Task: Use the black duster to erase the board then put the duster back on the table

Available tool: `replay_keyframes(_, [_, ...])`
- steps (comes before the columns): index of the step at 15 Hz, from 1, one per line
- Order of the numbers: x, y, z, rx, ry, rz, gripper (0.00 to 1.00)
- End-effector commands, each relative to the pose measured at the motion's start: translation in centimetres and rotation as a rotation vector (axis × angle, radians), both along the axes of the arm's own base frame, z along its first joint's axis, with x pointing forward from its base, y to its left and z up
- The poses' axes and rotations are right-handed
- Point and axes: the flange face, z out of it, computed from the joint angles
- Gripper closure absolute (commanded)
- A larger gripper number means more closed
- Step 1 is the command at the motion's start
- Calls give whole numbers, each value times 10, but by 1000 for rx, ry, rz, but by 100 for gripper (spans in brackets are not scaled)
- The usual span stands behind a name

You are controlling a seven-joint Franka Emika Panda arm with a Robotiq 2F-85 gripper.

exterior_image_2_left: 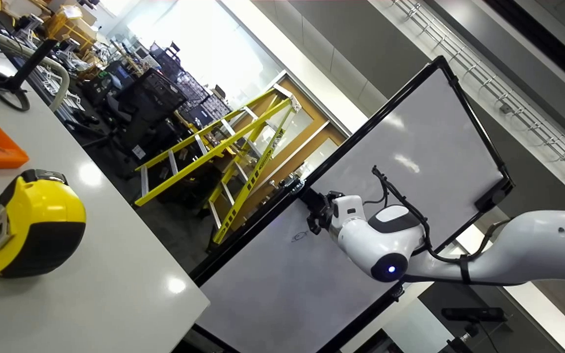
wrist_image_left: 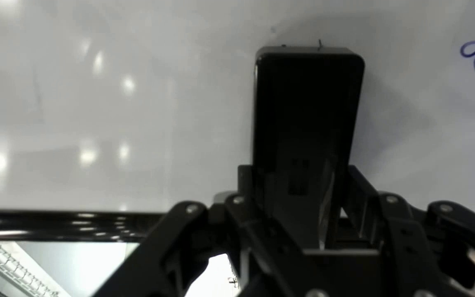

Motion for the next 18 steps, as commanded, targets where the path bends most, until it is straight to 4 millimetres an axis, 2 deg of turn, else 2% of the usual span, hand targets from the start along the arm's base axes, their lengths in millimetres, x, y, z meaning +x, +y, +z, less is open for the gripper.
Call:
replay_keyframes(1, [6, 12, 0, -67, -60, -11, 71])
replay_keyframes(5, [5, 8, -13, -128, -102, -49, 71])
replay_keyframes(10, [-5, -10, -34, -148, -88, -90, 71])
replay_keyframes(14, [-14, -23, -46, -59, -12, -85, 71])
replay_keyframes(18, [-18, -31, -50, 34, 52, -74, 71])
